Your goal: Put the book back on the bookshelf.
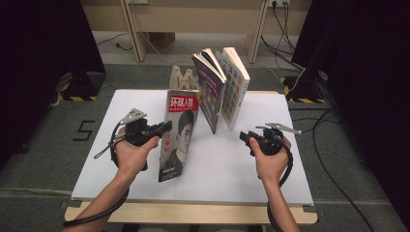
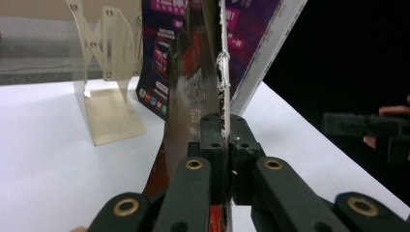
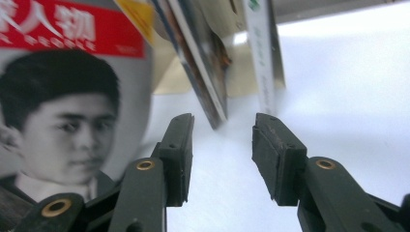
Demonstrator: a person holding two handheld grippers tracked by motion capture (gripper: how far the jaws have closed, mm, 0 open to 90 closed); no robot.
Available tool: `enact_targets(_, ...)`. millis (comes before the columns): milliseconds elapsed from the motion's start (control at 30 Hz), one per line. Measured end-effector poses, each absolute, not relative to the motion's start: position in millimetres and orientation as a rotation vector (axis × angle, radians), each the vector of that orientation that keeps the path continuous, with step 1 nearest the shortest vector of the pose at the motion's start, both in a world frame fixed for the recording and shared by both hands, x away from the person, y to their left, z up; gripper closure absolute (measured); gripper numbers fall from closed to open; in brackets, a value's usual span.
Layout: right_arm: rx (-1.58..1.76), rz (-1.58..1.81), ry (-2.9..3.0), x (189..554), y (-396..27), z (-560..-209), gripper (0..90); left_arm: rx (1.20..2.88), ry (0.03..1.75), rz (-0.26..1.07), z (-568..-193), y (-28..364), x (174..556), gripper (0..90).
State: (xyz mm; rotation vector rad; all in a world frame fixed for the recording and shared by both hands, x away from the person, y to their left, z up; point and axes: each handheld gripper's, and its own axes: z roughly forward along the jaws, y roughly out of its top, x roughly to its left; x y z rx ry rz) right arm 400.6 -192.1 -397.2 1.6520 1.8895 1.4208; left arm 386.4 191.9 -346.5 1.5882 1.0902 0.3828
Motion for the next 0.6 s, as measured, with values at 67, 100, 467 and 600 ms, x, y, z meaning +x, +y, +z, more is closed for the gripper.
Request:
enact_targets(67,1.669,1.397,1.875,398.1,-198.3,-405.9,58.6,1.58,1.087,0.391,-344.1,193.2,386.8,86.6)
enact_targets(100,1.693,1.399,1.865,396.4,-201.7,-410.3,58.3,1.576,1.087,0.395,-343.1,193.7,387.1,86.6)
enact_targets(467,1.822,1.3,1.812,383.1,-241.3,-455.3,57.9,1.554,1.089,0.42,-334.0,195.7,397.8,86.6)
enact_targets(600,1.853,1.292,1.785,381.1,-247.3,-457.3,57.6,1.542,1.093,0.427,-332.1,196.6,400.1,86.6)
